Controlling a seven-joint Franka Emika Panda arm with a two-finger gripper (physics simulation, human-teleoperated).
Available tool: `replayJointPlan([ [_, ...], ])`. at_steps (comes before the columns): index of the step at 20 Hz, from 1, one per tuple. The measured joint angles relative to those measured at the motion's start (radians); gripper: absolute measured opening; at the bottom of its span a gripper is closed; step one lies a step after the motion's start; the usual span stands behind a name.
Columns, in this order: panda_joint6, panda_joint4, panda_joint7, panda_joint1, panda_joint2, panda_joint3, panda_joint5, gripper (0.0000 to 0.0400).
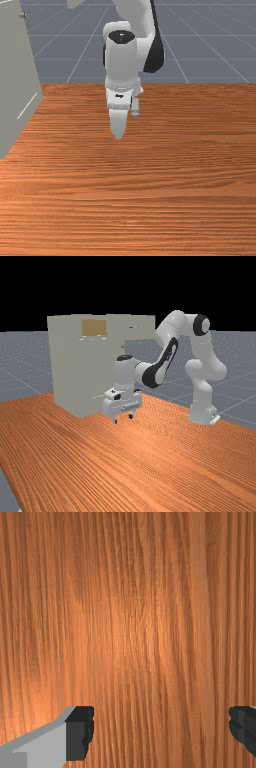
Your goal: Close the drawer
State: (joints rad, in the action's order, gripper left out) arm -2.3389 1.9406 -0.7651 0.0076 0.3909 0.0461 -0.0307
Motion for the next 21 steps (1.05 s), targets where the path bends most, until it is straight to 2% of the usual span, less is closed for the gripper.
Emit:
replayJointPlan([
  [1, 0.0, 0.0, 0.0, 0.0, 0.0, 0.0, 0.0, 0.0243],
  [2, 0.0, 0.0, 0.0, 0.0, 0.0, 0.0, 0.0, 0.0148],
  [3, 0.0, 0.0, 0.0, 0.0, 0.0, 0.0, 0.0, 0.009],
  [5, 0.0, 0.0, 0.0, 0.0, 0.0, 0.0, 0.0, 0.0033],
  [6, 0.004, 0.0, 0.021, 0.01, -0.002, 0.01, -0.025, 0.002],
  [7, 0.02, -0.004, 0.046, 0.008, -0.008, 0.008, 0.001, 0.0012],
  [9, 0.106, -0.03, 0.153, 0.02, -0.049, 0.022, 0.007, 0.0005],
  [11, 0.189, -0.07, 0.137, 0.018, -0.098, 0.018, 0.005, 0.0002],
  [12, 0.151, 0.059, 0.144, 0.015, -0.199, 0.016, -0.006, 0.0001],
  [13, -0.005, 0.234, 0.056, 0.008, -0.316, 0.011, -0.02, 0.0001],
  [16, -0.037, 0.55, 0.064, -0.001, -0.601, 0.013, -0.044, 0.0],
  [17, 0.046, 0.483, -0.252, 0.01, -0.568, 0.078, -0.035, 0.0],
  [19, 0.059, 0.375, -0.613, -0.051, -0.476, 0.193, 0.004, 0.0],
  [21, 0.127, 0.128, -0.984, -0.191, -0.278, 0.253, 0.094, 0.0],
])
